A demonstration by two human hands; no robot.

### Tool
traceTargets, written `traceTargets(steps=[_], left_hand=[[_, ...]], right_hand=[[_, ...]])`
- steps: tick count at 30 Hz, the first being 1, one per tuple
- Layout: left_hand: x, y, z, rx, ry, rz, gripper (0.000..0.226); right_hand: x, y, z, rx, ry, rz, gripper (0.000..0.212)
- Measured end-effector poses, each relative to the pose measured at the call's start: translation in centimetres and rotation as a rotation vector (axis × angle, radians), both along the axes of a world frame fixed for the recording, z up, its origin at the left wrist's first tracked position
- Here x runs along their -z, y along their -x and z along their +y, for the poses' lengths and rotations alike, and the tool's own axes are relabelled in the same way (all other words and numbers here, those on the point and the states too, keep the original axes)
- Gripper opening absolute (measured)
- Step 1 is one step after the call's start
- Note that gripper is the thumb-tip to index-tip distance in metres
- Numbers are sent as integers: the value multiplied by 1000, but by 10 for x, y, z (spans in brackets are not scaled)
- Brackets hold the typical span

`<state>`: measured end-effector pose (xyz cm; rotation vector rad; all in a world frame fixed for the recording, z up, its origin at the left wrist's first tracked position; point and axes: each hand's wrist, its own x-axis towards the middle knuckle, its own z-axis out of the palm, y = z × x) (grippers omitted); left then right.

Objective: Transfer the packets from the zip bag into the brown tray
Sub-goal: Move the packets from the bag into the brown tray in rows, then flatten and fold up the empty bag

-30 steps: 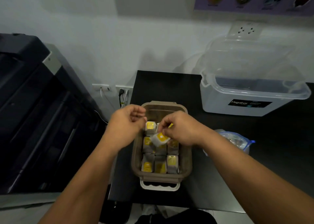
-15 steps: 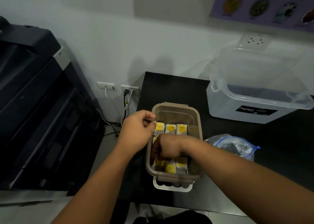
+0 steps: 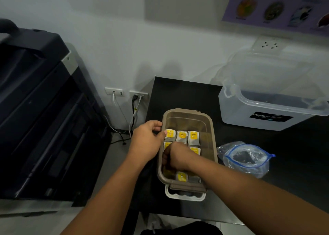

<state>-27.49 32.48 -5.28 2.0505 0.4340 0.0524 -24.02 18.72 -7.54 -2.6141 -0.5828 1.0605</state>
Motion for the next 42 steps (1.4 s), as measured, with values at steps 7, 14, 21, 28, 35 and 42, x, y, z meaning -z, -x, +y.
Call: traceTargets(steps=[7, 14, 21, 28, 35, 42], left_hand=[[-4, 1, -1, 2, -11, 13, 30], [-27, -2, -10, 0, -305, -125, 32], [-68, -25, -67, 83, -275, -304, 29], [-64, -43, -186, 347, -257, -180, 43], [8, -58, -281, 588, -699, 326, 99], [60, -43, -298, 523, -763, 412, 90]], right_hand=[[-1, 4, 2, 23, 20, 18, 16], [-30, -3, -16, -31, -51, -138, 22], [-105, -19, -101, 204, -530, -53, 22], [-103, -49, -225, 576, -602, -225, 18], [-21, -47, -306, 322, -40, -161, 108], [24, -35, -324, 103, 142, -331, 92]])
